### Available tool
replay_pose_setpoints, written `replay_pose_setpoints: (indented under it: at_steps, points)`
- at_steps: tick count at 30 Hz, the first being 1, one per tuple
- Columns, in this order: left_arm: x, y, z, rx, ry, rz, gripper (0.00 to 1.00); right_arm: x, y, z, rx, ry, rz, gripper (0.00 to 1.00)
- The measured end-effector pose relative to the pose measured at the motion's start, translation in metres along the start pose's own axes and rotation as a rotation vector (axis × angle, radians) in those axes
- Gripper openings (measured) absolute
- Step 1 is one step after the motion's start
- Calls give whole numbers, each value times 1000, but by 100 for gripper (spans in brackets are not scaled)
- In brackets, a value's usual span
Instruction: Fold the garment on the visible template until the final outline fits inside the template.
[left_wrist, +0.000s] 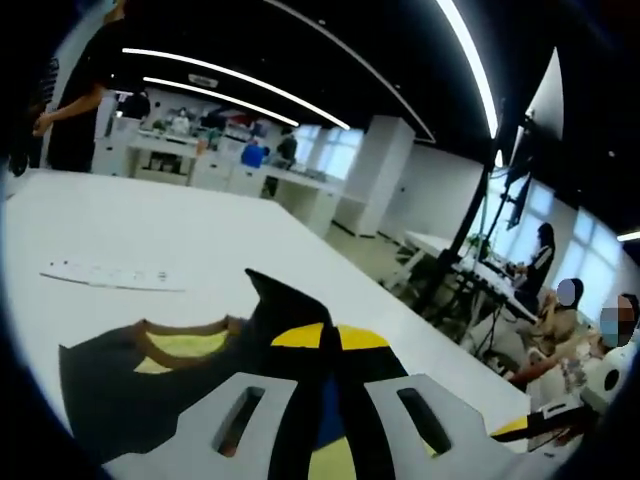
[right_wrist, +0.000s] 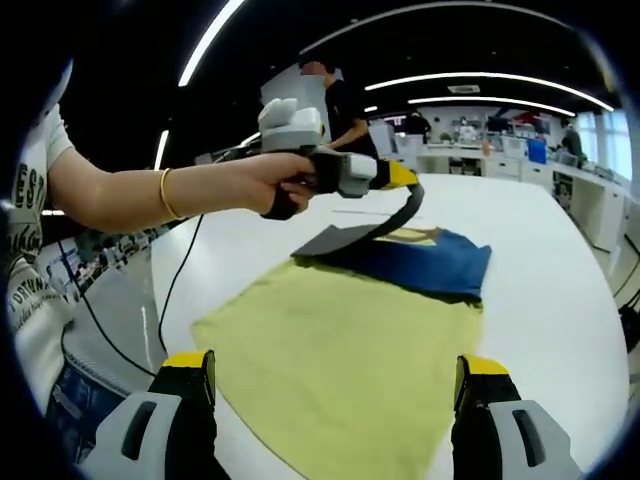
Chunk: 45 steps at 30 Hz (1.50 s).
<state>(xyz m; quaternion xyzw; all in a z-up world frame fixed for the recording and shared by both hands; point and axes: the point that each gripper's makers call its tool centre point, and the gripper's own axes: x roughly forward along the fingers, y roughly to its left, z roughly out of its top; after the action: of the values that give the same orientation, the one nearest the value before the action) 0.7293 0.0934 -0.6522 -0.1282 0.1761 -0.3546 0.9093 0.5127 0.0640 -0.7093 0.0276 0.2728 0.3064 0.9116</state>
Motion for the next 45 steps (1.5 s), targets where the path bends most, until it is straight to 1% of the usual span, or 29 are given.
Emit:
replay_pose_setpoints:
  at_steps: [3, 8, 12, 16, 18, 19, 21, 23, 25, 28, 29, 32, 34, 37, 39, 40, 43, 45]
  points:
    - [4, -5, -8, 34, 23, -12, 0, -2, -2, -1, 3, -2, -6, 99]
    - [11, -7, -21, 36, 55, -11, 0, -5, -6, -5, 13, 1, -19, 99]
    - [17, -11, -27, 31, 63, -9, 0, -5, -7, -6, 22, -1, -21, 99]
    - [21, -18, -37, 55, 91, -22, 0, -4, -6, -6, 22, -3, -16, 99]
    - [23, -19, -44, 82, 111, -28, 0, -4, -6, -6, 22, -5, -17, 99]
    - [25, -19, -49, 108, 119, -25, 0, -4, -7, -6, 23, -4, -18, 99]
    - [29, -19, -60, 192, 152, -24, 0, -4, -10, -8, 22, 6, -25, 99]
    - [33, -21, -69, 169, 170, -27, 0, -5, -14, -8, 19, 6, -32, 99]
    - [38, -23, -76, 174, 184, -30, 1, -6, -18, -6, 31, -7, -39, 99]
    - [42, -30, -90, 177, 215, -68, 1, -7, -20, -7, 33, -9, -51, 99]
    - [43, -32, -91, 180, 214, -76, 3, -8, -20, -8, 34, -8, -50, 99]
    - [39, -44, -91, 227, 205, -139, 13, -8, -18, -10, 33, -1, -44, 99]
    - [35, -44, -89, 253, 206, -145, 21, -9, -17, -13, 31, 6, -41, 99]
    - [28, -47, -86, 286, 194, -175, 30, -9, -15, -14, 14, 15, -32, 99]
    - [24, -47, -86, 273, 198, -189, 36, -9, -13, -15, 7, 24, -19, 99]
    - [22, -48, -85, 268, 191, -199, 39, -9, -12, -16, 0, 35, -7, 99]
    - [13, -47, -82, 258, 172, -207, 49, -10, -12, -17, -22, 54, -2, 99]
    - [6, -47, -83, 269, 171, -222, 54, -11, -12, -17, -31, 61, 5, 99]
